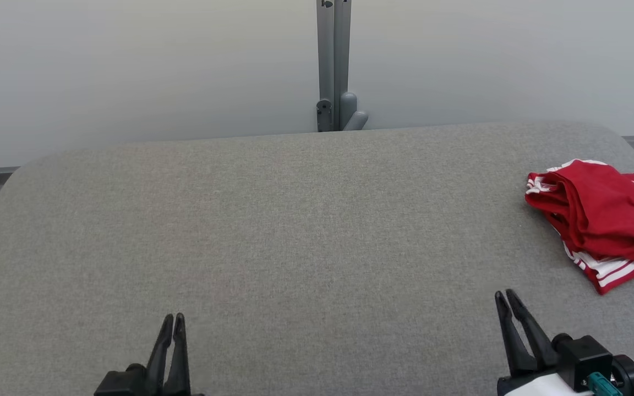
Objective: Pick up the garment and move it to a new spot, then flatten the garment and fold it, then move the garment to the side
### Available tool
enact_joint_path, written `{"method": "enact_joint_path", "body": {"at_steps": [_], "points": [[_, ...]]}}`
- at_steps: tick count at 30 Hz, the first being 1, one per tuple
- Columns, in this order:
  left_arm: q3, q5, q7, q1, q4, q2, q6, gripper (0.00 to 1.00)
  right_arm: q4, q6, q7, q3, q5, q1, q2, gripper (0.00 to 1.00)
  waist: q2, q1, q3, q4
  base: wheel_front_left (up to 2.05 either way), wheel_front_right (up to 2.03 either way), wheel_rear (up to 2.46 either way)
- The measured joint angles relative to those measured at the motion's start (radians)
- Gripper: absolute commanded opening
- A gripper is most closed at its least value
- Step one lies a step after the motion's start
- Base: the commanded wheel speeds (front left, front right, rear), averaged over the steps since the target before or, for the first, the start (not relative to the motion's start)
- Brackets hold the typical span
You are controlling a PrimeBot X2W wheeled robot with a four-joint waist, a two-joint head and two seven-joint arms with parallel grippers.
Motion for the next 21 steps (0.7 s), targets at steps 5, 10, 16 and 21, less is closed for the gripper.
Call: {"method": "enact_joint_path", "body": {"at_steps": [5,10,16,21], "points": [[0.0,-0.024,0.008,0.004,0.037,-0.001,0.0,0.0,0.036,0.0,0.006,0.002,0.025,0.012,0.005,0.0,0.0,0.0,0.001,-0.001,0.0,0.0,0.0],[0.009,-0.118,0.031,-0.002,0.049,0.0,-0.008,0.0,0.048,0.0,0.024,-0.004,0.137,0.006,0.003,0.0,0.0,0.0,0.005,-0.002,0.0,0.0,0.0],[0.023,-0.23,0.055,-0.023,0.065,0.0,-0.018,0.0,0.063,0.0,0.05,-0.013,0.261,-0.018,-0.002,0.0,0.0,0.0,0.008,-0.004,0.0,0.0,0.0],[0.035,-0.311,0.075,-0.046,0.074,0.002,-0.026,0.0,0.075,0.0,0.068,-0.02,0.359,-0.036,-0.005,0.0,0.0,0.0,0.012,-0.005,0.0,0.0,0.0]]}}
